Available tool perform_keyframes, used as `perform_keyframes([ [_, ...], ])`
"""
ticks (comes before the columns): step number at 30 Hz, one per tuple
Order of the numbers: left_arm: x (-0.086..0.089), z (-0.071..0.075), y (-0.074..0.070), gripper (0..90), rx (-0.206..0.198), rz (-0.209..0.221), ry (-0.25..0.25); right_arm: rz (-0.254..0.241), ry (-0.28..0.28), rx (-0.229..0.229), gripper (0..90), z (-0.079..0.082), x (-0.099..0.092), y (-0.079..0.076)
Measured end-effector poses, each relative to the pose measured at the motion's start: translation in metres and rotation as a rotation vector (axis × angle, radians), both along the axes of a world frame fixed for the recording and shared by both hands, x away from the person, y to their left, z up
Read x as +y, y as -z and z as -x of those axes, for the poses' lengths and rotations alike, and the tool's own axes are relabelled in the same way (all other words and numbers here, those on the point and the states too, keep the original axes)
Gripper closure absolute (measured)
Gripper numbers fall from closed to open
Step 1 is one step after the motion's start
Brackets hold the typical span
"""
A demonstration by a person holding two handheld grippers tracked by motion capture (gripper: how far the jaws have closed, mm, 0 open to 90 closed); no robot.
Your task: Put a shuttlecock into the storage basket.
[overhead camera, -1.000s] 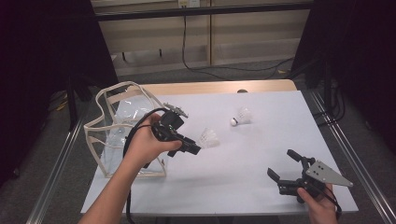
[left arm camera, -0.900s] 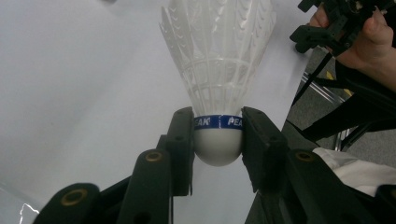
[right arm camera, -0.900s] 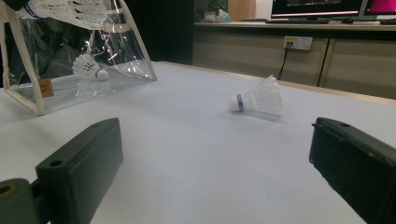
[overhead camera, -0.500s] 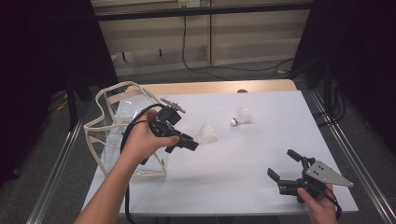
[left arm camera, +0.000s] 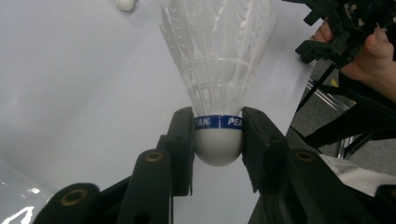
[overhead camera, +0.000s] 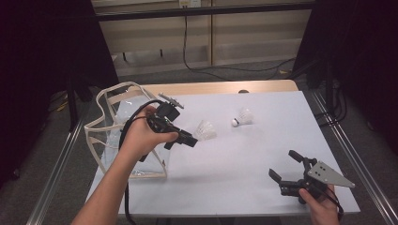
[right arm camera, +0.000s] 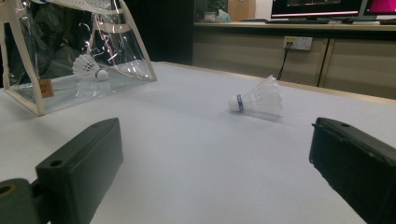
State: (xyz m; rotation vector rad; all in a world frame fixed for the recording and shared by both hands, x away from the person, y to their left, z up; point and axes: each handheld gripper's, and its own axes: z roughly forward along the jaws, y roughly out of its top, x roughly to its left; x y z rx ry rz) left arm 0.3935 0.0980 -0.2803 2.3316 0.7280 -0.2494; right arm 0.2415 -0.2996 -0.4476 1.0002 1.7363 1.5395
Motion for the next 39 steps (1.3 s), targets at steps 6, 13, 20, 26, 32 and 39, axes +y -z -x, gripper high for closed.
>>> perform_keyframes([
  [6,0.003,-0.002,-0.004,65.6,-0.008,-0.005,-0.01,0.001,0.0,0.0,2.4,0.0,0.0,0.0],
  [13,0.006,-0.004,-0.009,65.6,-0.016,-0.003,-0.021,0.0,0.0,-0.001,2.4,0.0,0.0,0.0],
  [20,0.009,-0.006,-0.014,65.6,-0.016,0.0,-0.032,-0.001,0.0,0.0,2.4,0.0,0.0,0.0],
  [26,0.012,-0.009,-0.019,65.6,-0.025,-0.009,-0.034,0.0,0.0,0.0,2.4,0.0,0.0,0.0],
  [32,0.014,-0.01,-0.024,65.6,-0.031,-0.011,-0.048,-0.002,0.0,0.002,2.4,0.0,0.0,0.0],
  [39,0.016,-0.012,-0.03,65.6,-0.033,-0.01,-0.064,0.0,0.0,0.001,2.4,0.0,0.0,0.0],
])
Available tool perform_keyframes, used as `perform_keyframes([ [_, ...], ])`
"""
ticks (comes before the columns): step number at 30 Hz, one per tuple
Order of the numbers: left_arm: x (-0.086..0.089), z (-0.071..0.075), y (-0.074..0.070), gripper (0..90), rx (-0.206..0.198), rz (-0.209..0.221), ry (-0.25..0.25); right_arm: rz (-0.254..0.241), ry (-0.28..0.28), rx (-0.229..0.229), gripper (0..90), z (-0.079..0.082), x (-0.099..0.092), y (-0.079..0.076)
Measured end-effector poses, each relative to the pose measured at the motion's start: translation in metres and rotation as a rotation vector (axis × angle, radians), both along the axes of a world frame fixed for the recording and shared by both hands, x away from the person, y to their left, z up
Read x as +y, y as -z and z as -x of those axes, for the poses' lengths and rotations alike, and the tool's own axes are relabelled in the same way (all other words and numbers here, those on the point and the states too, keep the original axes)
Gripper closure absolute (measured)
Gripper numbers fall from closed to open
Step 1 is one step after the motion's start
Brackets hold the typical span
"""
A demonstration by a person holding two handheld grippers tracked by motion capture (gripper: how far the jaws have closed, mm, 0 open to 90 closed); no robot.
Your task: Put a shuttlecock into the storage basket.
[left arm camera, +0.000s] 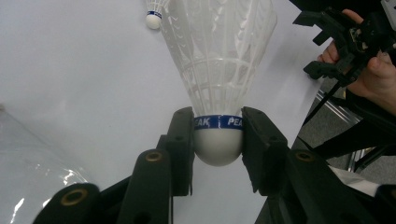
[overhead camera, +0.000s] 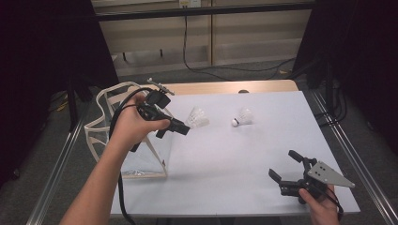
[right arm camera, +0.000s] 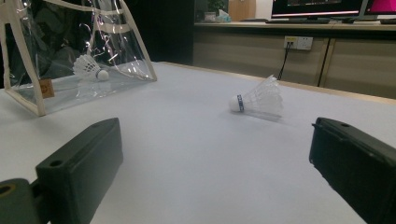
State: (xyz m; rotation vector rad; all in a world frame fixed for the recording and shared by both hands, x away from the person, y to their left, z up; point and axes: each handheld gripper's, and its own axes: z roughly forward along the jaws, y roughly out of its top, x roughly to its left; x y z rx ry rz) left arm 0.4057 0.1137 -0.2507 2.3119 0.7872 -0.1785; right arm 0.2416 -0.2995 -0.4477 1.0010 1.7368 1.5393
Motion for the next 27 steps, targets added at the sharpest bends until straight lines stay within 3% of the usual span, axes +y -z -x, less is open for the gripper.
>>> perform_keyframes([
  [27,0.011,-0.01,-0.018,65.6,-0.03,-0.021,-0.04,0.001,0.0,0.001,2.4,0.0,0.0,0.0],
])
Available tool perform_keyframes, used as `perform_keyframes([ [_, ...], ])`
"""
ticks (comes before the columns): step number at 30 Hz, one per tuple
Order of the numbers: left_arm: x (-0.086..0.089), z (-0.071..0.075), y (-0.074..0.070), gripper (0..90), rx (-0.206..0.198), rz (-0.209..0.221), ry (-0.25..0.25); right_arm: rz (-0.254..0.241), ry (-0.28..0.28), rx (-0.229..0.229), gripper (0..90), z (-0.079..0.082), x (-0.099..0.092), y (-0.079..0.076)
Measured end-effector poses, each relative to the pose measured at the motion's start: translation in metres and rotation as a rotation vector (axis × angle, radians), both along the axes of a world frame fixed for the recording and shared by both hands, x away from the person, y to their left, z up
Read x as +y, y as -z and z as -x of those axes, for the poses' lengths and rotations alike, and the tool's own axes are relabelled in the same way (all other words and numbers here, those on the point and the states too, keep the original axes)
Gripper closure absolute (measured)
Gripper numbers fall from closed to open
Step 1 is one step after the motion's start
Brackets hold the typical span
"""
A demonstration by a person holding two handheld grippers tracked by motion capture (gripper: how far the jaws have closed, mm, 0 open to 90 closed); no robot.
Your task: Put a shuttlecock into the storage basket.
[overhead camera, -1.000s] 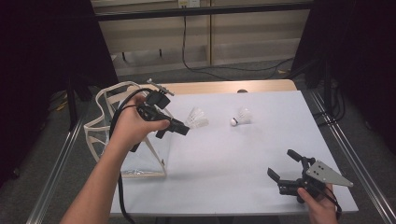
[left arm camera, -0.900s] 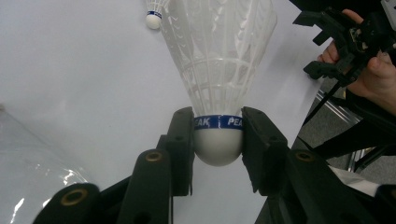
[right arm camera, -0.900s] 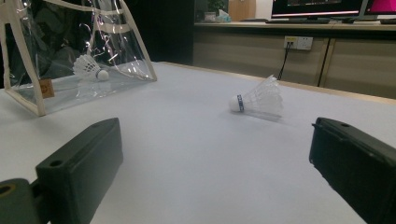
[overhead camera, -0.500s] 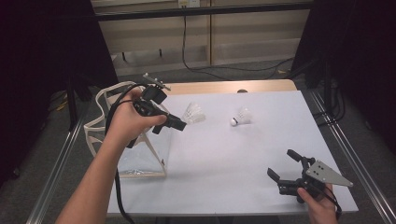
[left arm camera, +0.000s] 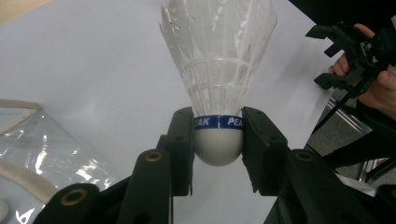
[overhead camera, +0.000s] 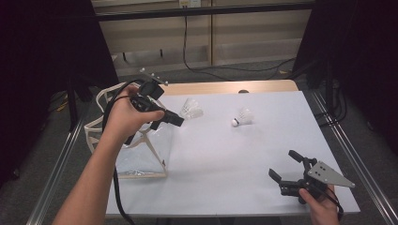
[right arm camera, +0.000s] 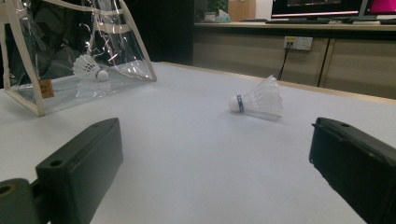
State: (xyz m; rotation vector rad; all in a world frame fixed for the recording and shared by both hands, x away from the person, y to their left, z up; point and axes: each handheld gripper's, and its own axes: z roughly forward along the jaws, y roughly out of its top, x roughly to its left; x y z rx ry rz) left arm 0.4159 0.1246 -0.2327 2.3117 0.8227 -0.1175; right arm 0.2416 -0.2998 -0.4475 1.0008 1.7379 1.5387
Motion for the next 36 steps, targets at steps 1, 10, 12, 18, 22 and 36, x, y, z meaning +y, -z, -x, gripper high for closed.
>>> perform_keyframes([
  [1,0.001,-0.001,0.0,65.6,0.0,0.0,0.0,0.001,0.0,-0.001,2.4,0.0,0.0,0.0],
  [10,0.006,-0.004,-0.006,65.6,-0.009,-0.001,-0.029,0.0,-0.001,-0.002,2.4,0.0,0.0,0.0],
  [12,0.007,-0.005,-0.006,65.7,-0.006,0.001,-0.032,-0.001,-0.001,-0.001,2.4,0.0,0.0,0.0],
  [18,0.011,-0.006,-0.01,65.6,-0.009,0.006,-0.053,-0.001,0.0,0.0,2.4,0.0,0.0,0.0],
  [22,0.013,-0.007,-0.013,65.6,-0.014,0.002,-0.065,0.0,0.001,-0.001,2.4,0.0,0.0,0.0],
  [36,0.02,-0.011,-0.02,65.6,-0.032,0.0,-0.095,0.0,0.001,-0.001,2.4,0.0,0.0,0.0],
])
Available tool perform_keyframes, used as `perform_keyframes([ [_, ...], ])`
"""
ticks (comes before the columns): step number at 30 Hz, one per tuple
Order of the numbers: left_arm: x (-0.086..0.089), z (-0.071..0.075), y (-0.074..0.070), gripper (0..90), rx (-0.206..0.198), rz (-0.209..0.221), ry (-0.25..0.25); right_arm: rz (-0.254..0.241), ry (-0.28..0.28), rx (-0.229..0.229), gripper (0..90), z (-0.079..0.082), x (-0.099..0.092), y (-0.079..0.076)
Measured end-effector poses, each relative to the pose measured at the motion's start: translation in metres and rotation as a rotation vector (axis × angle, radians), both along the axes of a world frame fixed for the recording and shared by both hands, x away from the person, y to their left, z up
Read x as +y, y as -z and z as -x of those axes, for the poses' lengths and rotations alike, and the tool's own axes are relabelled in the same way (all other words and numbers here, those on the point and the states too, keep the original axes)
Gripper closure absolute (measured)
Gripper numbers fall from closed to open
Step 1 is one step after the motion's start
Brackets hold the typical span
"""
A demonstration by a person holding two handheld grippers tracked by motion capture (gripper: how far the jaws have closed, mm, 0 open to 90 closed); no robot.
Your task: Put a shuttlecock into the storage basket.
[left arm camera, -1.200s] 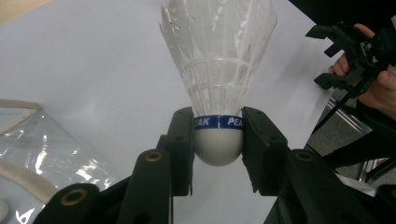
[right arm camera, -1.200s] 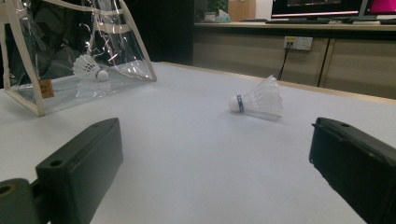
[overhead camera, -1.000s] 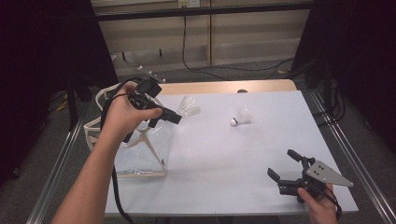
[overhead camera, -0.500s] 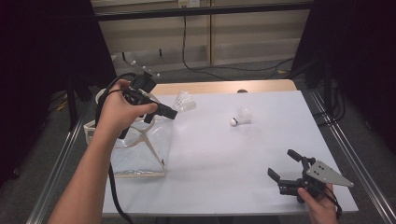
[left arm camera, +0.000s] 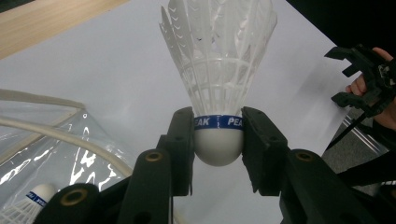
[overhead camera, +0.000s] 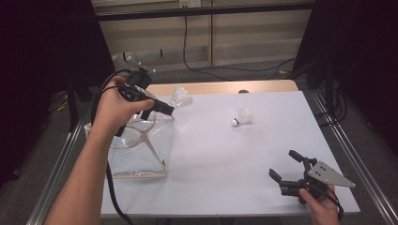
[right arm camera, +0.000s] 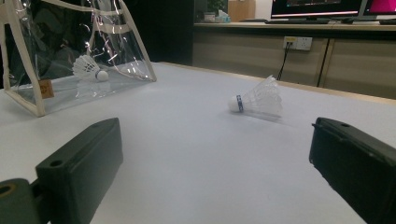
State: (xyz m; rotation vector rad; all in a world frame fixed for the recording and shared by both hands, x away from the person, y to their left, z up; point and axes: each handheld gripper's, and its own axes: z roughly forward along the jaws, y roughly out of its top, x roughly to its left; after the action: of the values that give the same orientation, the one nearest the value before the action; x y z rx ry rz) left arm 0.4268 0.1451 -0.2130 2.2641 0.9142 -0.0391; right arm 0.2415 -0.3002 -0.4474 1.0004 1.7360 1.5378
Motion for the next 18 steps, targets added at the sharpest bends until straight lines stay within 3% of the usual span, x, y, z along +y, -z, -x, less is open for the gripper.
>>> perform_keyframes([
  [18,0.014,-0.005,-0.003,65.6,-0.013,-0.001,-0.046,0.002,0.001,0.0,2.5,0.0,0.0,0.0],
])
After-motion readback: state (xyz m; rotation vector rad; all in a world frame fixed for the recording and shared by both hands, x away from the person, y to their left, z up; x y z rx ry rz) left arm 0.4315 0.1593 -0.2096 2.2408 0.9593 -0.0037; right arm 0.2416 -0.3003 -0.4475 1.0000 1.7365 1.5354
